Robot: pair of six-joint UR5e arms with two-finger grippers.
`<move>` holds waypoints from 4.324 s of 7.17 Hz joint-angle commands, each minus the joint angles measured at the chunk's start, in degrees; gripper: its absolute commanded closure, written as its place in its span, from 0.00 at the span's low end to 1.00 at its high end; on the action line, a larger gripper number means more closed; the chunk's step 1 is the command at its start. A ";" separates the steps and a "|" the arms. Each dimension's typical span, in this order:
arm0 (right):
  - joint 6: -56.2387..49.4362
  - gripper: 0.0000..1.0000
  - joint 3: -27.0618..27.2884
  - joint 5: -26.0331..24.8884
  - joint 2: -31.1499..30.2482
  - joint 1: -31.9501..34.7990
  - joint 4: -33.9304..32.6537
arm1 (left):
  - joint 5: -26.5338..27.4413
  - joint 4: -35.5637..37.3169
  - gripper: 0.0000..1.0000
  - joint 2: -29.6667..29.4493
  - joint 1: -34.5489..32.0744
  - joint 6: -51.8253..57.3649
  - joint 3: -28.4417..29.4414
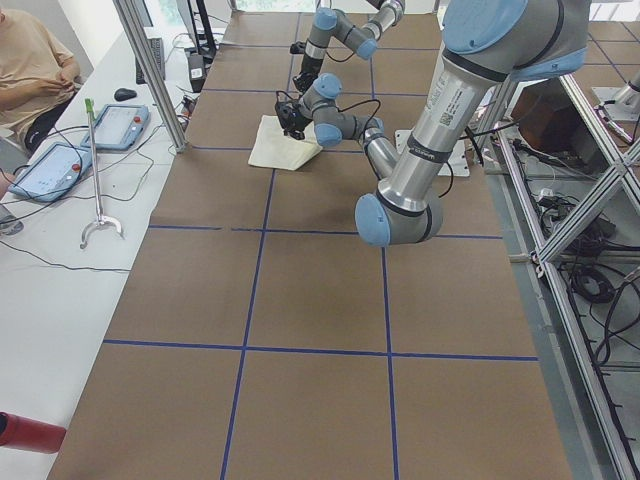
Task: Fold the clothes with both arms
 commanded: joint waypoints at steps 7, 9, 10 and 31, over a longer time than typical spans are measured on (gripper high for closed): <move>-3.96 1.00 -15.81 2.00 6.37 2.92 6.89 | 0.26 -6.61 1.00 -4.91 -1.28 2.62 12.88; -11.16 0.58 -20.65 5.87 8.56 5.82 7.06 | 0.26 -8.79 1.00 -5.08 -2.51 5.07 14.71; -13.27 0.37 -25.20 5.88 10.76 5.91 9.33 | 0.35 -12.55 0.74 -6.21 -3.12 5.60 18.47; -72.05 0.30 -31.22 2.01 18.34 3.54 14.18 | -6.50 -12.24 0.59 0.54 -7.61 5.87 7.69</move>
